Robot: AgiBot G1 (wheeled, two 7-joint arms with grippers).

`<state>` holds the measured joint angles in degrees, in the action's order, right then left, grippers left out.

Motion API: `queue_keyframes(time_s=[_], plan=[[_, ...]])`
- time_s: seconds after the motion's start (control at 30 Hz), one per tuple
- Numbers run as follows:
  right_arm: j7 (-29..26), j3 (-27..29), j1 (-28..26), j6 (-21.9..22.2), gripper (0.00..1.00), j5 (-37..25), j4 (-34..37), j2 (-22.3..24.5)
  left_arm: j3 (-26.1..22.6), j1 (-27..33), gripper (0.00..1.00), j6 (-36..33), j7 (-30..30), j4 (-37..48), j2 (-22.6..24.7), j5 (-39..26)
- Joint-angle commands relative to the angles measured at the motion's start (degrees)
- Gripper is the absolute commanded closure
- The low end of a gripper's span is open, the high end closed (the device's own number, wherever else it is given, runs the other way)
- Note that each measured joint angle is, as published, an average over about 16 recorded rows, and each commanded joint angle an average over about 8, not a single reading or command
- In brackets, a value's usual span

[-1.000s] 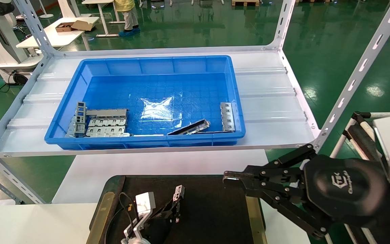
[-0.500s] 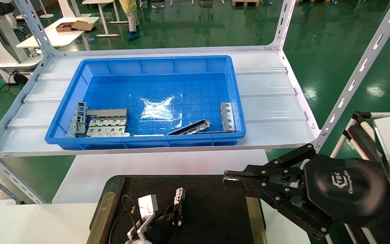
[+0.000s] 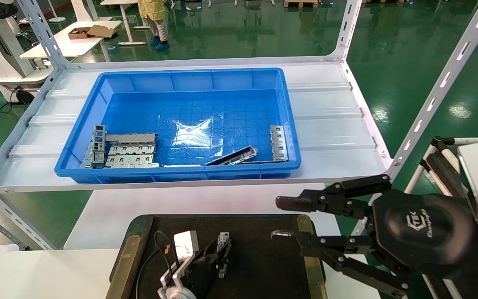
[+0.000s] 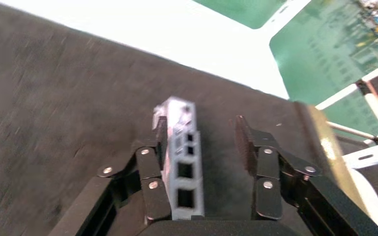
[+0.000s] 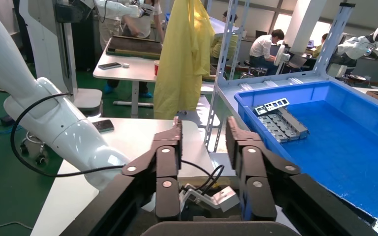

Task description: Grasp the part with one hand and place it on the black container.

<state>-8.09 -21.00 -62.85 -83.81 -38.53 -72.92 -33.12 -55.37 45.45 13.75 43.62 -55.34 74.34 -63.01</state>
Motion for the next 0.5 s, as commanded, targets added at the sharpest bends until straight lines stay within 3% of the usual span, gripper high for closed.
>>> queue_keyframes(time_s=[0.03, 0.23, 0.5], plan=[[0.00, 0.00, 0.00, 0.00, 0.00, 0.00, 0.00, 0.00, -0.52, 0.26, 0.00, 0.37, -0.67, -1.23, -0.45, 0.27], [0.00, -0.01, 0.00, 0.00, 0.00, 0.00, 0.00, 0.00, -1.00, -0.28, 0.00, -4.59, -1.37, -10.42, -6.99, -1.52], [0.01, -0.01, 0.00, 0.00, 0.00, 0.01, 0.00, 0.00, 0.90, 0.17, 0.00, -16.46, -2.58, -20.83, -16.08, -3.66]])
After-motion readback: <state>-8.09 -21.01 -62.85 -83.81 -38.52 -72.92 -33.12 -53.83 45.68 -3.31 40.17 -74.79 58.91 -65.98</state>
